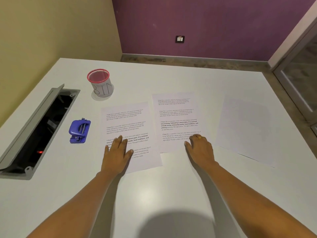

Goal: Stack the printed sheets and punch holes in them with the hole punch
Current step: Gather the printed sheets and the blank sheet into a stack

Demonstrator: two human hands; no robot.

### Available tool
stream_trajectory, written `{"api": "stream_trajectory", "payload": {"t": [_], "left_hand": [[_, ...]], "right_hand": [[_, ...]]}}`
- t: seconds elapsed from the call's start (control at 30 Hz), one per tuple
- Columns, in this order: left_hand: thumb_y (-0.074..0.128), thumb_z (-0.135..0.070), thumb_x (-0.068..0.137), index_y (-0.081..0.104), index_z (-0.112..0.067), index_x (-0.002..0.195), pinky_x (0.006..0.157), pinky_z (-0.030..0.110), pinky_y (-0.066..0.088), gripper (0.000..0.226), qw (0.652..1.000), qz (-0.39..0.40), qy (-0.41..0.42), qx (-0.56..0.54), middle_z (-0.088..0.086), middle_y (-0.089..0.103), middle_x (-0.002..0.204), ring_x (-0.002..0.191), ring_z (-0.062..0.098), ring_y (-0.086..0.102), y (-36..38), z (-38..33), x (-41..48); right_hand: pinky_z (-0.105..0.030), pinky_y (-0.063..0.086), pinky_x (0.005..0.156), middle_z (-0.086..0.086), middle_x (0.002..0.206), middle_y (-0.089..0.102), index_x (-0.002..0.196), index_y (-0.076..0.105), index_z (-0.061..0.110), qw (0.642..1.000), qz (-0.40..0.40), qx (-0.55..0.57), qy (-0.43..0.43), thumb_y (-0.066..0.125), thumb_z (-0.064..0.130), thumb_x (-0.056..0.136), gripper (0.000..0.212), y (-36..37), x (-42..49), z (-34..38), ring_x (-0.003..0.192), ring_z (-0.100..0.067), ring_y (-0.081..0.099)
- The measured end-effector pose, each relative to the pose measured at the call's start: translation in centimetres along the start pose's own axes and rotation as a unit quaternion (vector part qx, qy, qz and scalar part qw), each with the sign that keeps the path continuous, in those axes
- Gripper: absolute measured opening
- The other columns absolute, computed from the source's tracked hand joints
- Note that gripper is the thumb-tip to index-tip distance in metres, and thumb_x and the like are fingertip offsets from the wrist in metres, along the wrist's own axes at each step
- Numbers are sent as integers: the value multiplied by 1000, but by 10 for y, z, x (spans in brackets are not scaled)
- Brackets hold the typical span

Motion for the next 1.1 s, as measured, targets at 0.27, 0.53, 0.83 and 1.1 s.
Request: {"api": "stream_trajectory", "payload": {"t": [0.27, 0.53, 0.83, 1.1], "left_hand": [[60, -39, 84, 32, -6, 139, 110, 52, 20, 71, 962, -80, -246, -89, 20, 24, 151, 140, 33, 19, -13, -6, 5], [77, -44, 66, 27, 2, 137, 101, 49, 33, 98, 940, -87, -310, -110, 26, 36, 137, 128, 40, 31, -22, -13, 11], [85, -39, 56, 29, 1, 132, 98, 49, 34, 102, 918, -51, -369, -136, 28, 41, 129, 122, 41, 40, -32, -16, 22], [83, -50, 54, 47, -2, 113, 94, 47, 36, 84, 912, -24, -386, -139, 19, 53, 118, 114, 37, 48, -29, -9, 21]], "right_hand": [[-41, 40, 97, -17, 132, 47, 130, 43, -1, 988, -23, 93, 117, 63, 23, 85, 54, -17, 25, -8, 125, -32, 38], [-40, 43, 92, -18, 124, 47, 122, 42, -1, 983, 25, 74, 168, 80, 35, 67, 76, -23, 37, -10, 120, -32, 41], [-36, 44, 88, -18, 120, 51, 116, 46, -1, 969, 75, 97, 212, 83, 27, 65, 69, -26, 49, -3, 113, -33, 51], [-34, 45, 75, -14, 114, 61, 113, 48, 5, 971, 88, 110, 192, 75, 21, 75, 50, -19, 44, -3, 103, -32, 59]]}}
Point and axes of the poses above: each hand's wrist, its own x-axis towards the middle knuckle, its own y-axis out of the palm, z = x × y, the point moved 1 cm from there along x, towards the middle knuckle
